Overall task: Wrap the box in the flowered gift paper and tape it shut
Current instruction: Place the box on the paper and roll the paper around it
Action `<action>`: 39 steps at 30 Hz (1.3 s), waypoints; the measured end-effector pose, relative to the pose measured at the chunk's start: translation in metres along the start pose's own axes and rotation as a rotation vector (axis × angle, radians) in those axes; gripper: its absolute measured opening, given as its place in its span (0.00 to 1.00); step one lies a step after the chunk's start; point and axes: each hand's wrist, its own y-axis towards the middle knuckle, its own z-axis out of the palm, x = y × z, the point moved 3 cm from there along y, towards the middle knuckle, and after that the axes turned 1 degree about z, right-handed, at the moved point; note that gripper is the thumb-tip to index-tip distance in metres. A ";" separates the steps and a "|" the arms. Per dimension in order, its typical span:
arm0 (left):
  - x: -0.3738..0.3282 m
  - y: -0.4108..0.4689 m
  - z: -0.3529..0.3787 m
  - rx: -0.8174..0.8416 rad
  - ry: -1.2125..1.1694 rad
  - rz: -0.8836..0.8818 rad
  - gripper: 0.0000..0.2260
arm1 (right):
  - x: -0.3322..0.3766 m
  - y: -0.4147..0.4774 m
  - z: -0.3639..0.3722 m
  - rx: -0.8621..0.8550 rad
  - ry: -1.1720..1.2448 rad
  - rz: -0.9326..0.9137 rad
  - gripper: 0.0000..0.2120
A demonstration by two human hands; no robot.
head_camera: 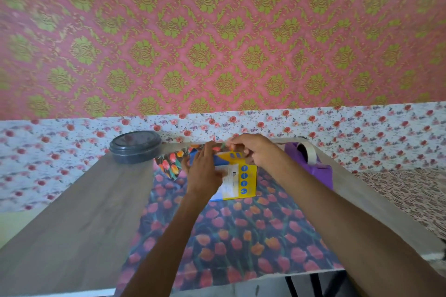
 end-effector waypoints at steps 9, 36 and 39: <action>0.017 0.006 0.017 -0.077 -0.031 0.012 0.32 | 0.011 0.019 0.025 -0.037 -0.108 0.146 0.17; 0.011 0.000 0.010 -0.071 0.022 0.053 0.27 | 0.012 0.054 0.035 -0.093 -0.586 0.242 0.07; 0.011 0.000 0.008 -0.067 0.018 0.059 0.28 | 0.015 0.053 0.033 -0.047 -0.637 0.263 0.05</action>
